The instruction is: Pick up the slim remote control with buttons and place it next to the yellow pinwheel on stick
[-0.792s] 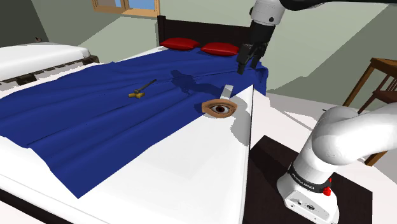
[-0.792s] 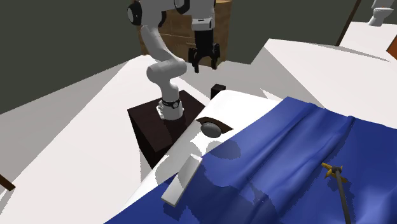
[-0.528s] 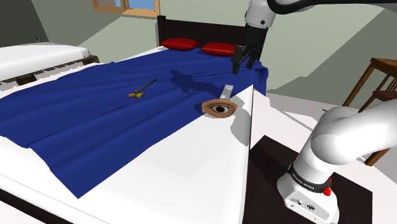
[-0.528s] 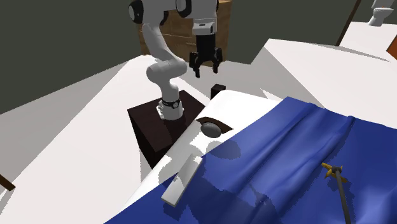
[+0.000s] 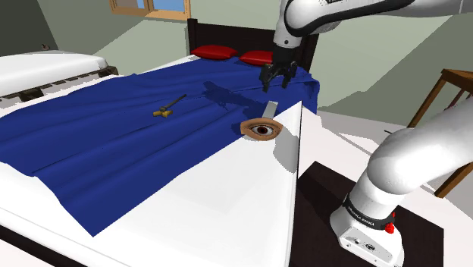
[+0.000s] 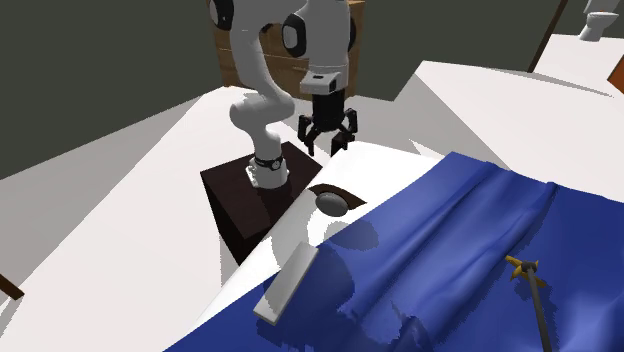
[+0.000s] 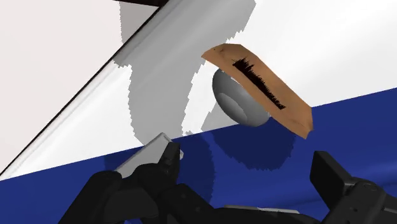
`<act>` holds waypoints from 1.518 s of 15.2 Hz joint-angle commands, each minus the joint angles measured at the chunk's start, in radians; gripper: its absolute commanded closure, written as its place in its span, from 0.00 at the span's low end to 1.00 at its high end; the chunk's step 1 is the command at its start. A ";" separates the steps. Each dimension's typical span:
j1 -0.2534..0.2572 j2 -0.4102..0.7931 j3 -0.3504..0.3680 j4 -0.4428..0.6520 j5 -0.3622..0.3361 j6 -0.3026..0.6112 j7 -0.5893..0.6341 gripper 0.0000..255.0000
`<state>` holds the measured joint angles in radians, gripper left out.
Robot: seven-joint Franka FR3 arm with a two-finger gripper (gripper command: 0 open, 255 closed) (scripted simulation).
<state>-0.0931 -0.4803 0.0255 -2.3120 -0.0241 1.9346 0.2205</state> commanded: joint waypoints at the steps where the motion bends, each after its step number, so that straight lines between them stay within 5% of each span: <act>1: -0.021 0.064 -0.009 0.026 -0.005 0.030 0.029 0.00; 23: -0.202 0.762 -0.156 0.454 0.043 0.201 0.277 0.00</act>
<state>-0.2877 0.2580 -0.1247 -1.8797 0.0134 2.1379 0.4906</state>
